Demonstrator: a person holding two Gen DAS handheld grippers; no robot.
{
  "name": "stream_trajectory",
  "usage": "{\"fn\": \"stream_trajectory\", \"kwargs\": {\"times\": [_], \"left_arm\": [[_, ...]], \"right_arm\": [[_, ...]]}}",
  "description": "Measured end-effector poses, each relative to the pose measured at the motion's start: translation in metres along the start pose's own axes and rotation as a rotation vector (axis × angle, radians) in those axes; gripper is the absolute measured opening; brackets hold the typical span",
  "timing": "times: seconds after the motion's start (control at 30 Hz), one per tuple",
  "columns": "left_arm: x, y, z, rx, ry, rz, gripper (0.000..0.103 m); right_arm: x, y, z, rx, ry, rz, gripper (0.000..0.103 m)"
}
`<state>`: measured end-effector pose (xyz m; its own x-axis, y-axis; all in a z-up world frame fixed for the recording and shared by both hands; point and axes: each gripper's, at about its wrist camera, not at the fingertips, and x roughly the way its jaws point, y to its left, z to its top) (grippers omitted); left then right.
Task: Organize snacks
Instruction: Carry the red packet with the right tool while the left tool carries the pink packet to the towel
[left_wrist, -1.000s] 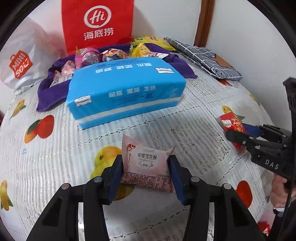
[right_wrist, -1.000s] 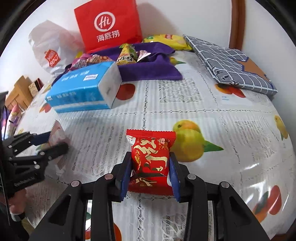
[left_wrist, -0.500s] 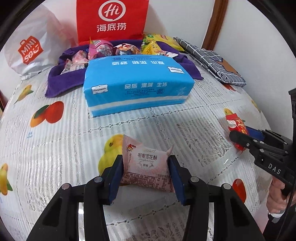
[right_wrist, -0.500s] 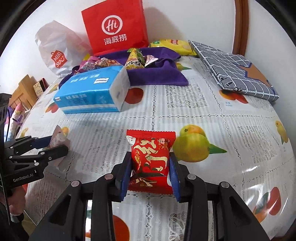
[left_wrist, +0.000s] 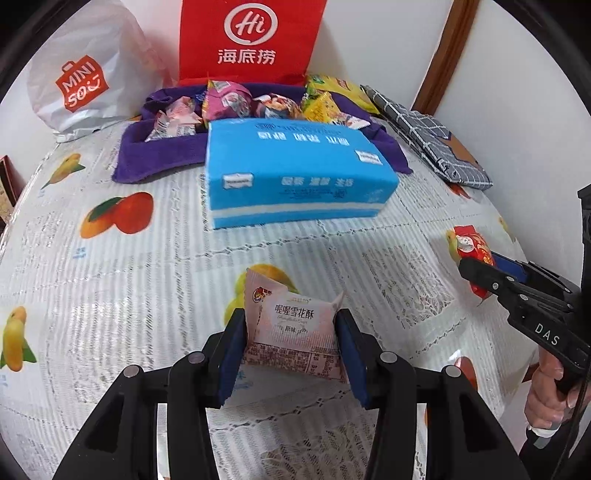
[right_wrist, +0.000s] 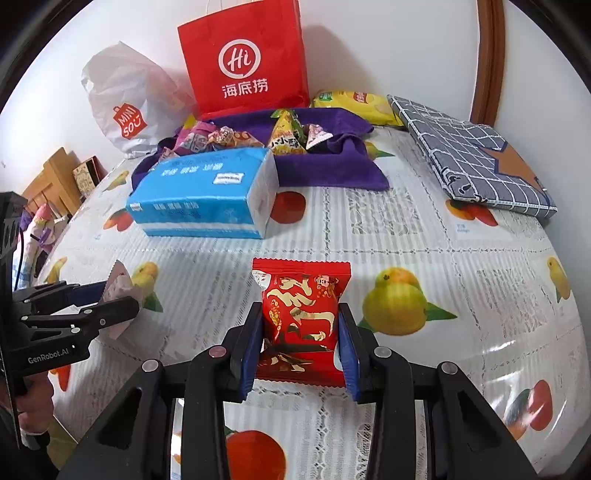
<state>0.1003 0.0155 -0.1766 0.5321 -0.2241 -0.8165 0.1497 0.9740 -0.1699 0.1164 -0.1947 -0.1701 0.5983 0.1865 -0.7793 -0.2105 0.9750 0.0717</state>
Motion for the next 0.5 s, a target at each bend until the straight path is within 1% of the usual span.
{"fn": "stream_trajectory", "kwargs": {"times": [0.3,0.5], "left_arm": [[-0.019,0.008,0.012,-0.01,-0.015,0.017,0.046],[-0.032,0.013,0.027,-0.021,-0.035,0.035,0.046]], "right_arm": [[-0.014,0.017,0.02,-0.029,-0.033,0.01,0.038],[-0.022,0.021,0.037,-0.036,-0.054,0.02,0.038]]}}
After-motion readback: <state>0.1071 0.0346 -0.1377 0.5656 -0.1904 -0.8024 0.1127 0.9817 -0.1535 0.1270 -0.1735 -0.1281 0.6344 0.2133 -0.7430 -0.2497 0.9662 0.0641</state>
